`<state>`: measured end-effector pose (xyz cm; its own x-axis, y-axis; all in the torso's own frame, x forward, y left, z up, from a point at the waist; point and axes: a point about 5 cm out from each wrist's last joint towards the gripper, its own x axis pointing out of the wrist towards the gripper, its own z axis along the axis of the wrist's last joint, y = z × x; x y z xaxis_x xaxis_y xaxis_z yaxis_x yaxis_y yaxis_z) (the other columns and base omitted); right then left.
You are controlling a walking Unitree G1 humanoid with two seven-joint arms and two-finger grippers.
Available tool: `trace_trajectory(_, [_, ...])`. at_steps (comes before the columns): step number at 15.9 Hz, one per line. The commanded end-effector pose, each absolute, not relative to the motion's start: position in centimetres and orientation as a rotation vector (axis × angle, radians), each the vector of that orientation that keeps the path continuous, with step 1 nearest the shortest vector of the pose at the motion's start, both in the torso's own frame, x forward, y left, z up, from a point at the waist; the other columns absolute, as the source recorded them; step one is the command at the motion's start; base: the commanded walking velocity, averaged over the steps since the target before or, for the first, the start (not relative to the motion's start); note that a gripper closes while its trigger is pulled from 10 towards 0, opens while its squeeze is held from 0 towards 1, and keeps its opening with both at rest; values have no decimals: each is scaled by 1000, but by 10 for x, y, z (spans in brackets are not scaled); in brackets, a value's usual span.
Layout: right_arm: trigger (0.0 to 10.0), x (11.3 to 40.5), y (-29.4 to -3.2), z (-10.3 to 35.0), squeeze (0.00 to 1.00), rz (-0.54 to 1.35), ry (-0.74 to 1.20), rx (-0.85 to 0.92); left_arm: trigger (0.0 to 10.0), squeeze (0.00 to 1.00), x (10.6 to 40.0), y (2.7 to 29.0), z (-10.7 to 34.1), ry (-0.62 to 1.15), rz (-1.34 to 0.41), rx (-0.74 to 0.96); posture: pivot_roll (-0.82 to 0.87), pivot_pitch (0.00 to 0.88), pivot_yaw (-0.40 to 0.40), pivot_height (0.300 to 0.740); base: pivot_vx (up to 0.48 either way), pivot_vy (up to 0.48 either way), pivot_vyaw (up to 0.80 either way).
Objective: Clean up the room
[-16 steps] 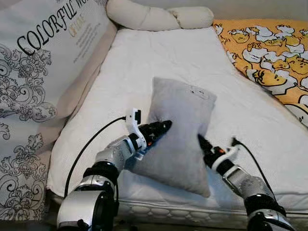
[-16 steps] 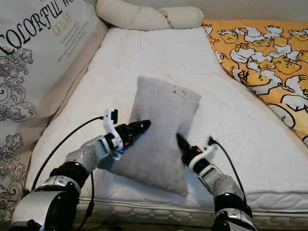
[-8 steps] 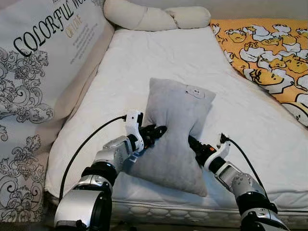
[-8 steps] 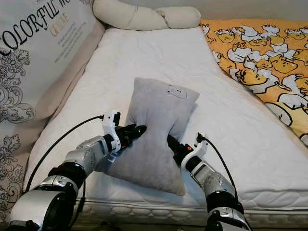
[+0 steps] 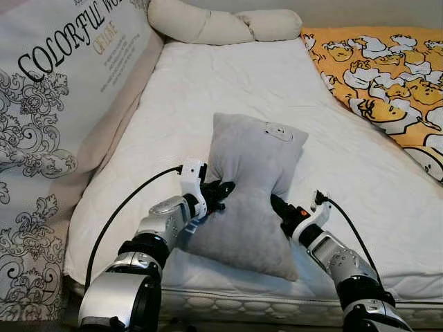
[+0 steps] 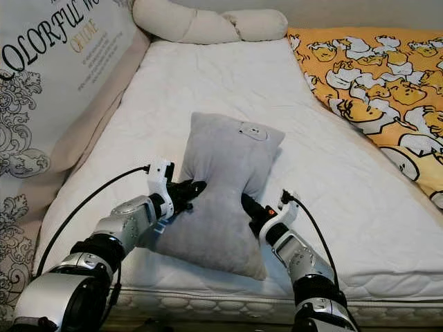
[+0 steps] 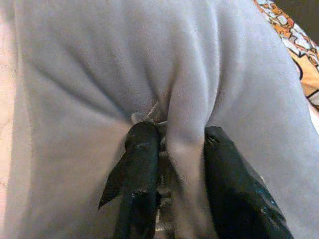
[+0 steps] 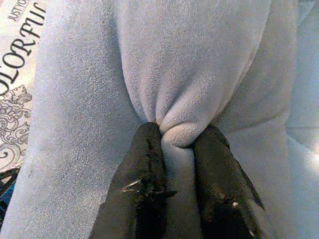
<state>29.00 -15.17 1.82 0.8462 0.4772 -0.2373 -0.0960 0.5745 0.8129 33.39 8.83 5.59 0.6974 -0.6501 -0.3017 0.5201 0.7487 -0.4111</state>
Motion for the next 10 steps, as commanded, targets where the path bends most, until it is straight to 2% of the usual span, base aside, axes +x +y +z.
trace_trajectory(1, [0,293,-139,22,0,384,480,883,0,0,325,87,42,530,-661,-299,-172,0,55,740,0,0,0])
trace_trajectory(7, [0,295,-137,29,0,428,463,784,0,0,328,89,49,475,-665,-280,-171,0,52,740,0,0,0])
trace_trajectory(10, [0,302,-130,55,0,443,359,784,0,0,335,88,71,341,-669,-219,-168,0,54,740,0,0,0])
